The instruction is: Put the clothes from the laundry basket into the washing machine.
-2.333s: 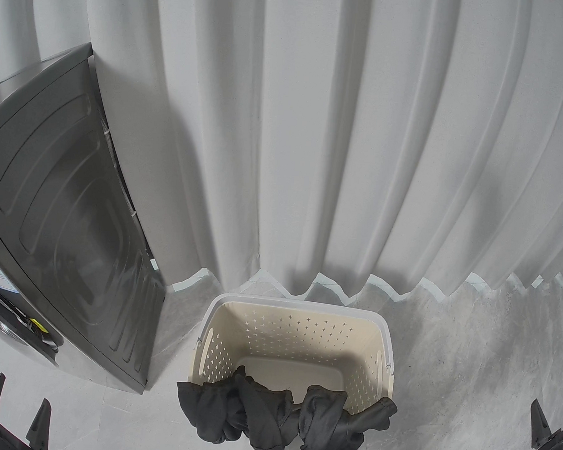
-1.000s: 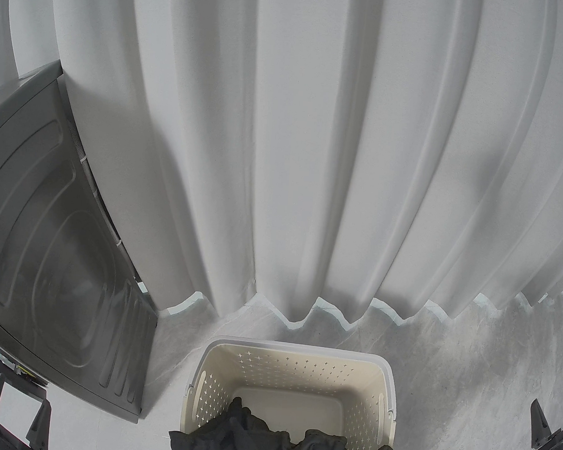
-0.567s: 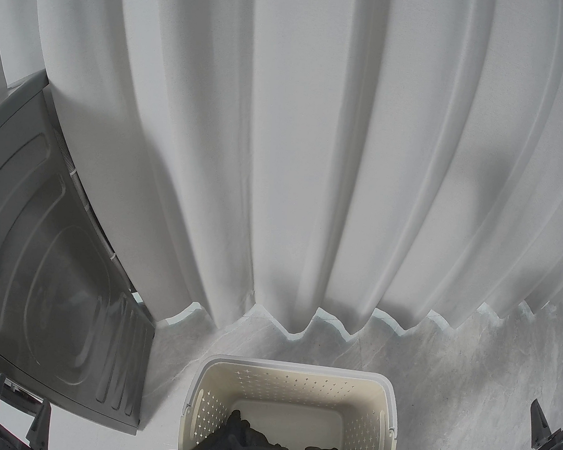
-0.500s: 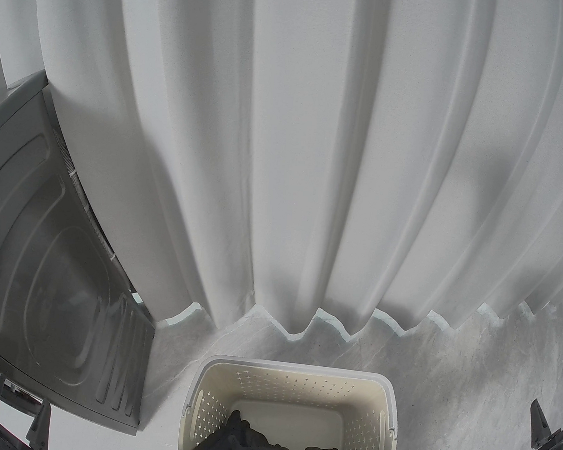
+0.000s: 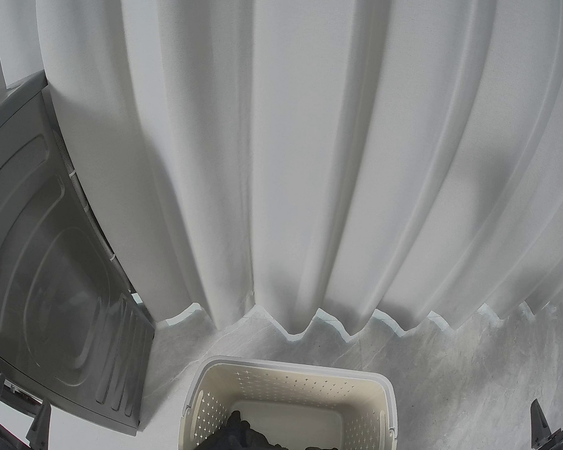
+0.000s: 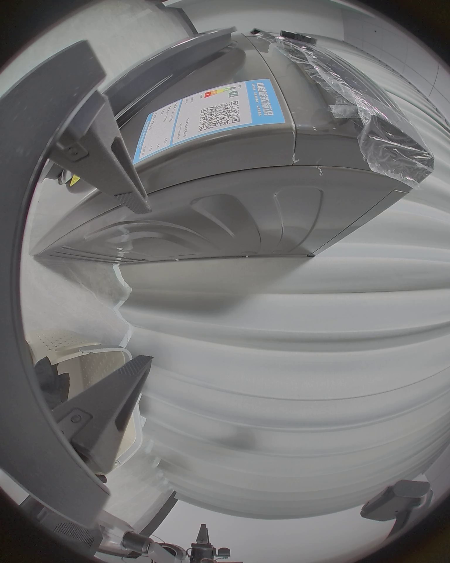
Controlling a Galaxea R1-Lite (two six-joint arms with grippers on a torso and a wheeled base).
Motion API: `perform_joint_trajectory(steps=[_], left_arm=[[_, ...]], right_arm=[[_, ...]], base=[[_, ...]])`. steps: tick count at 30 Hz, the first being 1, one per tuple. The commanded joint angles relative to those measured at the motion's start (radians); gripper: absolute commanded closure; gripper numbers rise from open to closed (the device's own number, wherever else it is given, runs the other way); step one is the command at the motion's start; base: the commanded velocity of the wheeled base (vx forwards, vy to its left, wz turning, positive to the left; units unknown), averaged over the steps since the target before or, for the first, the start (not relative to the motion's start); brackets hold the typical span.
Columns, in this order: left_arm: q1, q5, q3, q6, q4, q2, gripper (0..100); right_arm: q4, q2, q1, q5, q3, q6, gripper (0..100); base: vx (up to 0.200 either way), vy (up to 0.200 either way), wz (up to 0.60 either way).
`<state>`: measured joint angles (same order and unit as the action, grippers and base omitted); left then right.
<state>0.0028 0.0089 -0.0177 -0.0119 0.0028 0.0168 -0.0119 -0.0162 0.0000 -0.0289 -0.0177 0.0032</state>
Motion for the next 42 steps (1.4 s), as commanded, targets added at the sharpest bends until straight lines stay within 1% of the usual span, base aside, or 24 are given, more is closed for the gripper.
perform_joint_trajectory(steps=[1,42], left_arm=[[0.000,0.000,0.016,0.000,0.000,-0.012,0],[0.000,0.000,0.016,0.001,0.000,-0.012,0]], right_arm=[[0.000,0.016,0.002,0.000,0.018,0.000,0],[0.000,0.016,0.000,0.001,0.018,0.000,0]], base=[[-0.200,0.000,0.00],[-0.200,0.000,0.00]])
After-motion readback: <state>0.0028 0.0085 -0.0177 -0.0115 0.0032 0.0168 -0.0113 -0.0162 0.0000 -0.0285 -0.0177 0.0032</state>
